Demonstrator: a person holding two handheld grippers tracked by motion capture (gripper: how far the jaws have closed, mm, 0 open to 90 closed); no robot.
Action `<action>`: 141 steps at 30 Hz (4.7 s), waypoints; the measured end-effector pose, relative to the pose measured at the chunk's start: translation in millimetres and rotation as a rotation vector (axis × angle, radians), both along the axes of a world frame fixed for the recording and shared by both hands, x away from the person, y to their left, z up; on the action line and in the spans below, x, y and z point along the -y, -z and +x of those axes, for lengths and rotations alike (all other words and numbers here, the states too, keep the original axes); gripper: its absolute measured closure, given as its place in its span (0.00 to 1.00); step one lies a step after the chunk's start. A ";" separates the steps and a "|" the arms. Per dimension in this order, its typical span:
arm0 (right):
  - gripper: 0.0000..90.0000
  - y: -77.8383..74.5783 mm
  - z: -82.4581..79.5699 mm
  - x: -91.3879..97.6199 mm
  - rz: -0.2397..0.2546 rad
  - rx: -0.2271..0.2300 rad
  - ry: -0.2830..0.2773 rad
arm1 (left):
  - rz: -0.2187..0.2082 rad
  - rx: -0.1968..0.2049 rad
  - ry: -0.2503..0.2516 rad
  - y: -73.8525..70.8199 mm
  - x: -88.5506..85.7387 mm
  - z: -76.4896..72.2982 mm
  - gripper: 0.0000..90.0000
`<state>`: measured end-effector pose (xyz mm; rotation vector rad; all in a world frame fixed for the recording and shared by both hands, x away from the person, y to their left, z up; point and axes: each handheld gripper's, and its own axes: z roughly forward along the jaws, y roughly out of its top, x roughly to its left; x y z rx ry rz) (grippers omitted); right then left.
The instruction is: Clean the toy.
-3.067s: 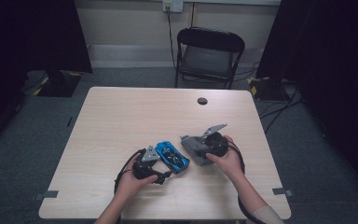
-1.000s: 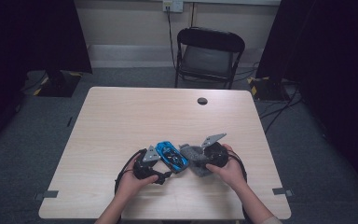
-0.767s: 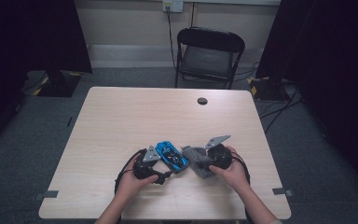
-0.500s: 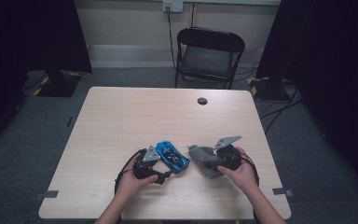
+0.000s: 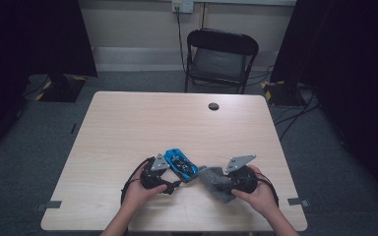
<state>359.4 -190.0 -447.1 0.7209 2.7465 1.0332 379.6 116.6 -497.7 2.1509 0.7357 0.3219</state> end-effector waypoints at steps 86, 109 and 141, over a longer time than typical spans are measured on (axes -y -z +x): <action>0.84 15.6 16.9 -23.4 -0.001 -0.027 0.183 | -0.005 -0.004 0.003 0.3 1.3 1.0 0.10; 0.76 21.0 2.8 -47.2 -0.022 -0.026 0.099 | -0.024 0.018 -0.001 -5.8 -3.1 4.1 0.17; 0.82 16.4 15.1 -25.1 -0.030 -0.038 0.180 | -0.059 0.027 -0.029 -9.4 14.0 22.7 0.16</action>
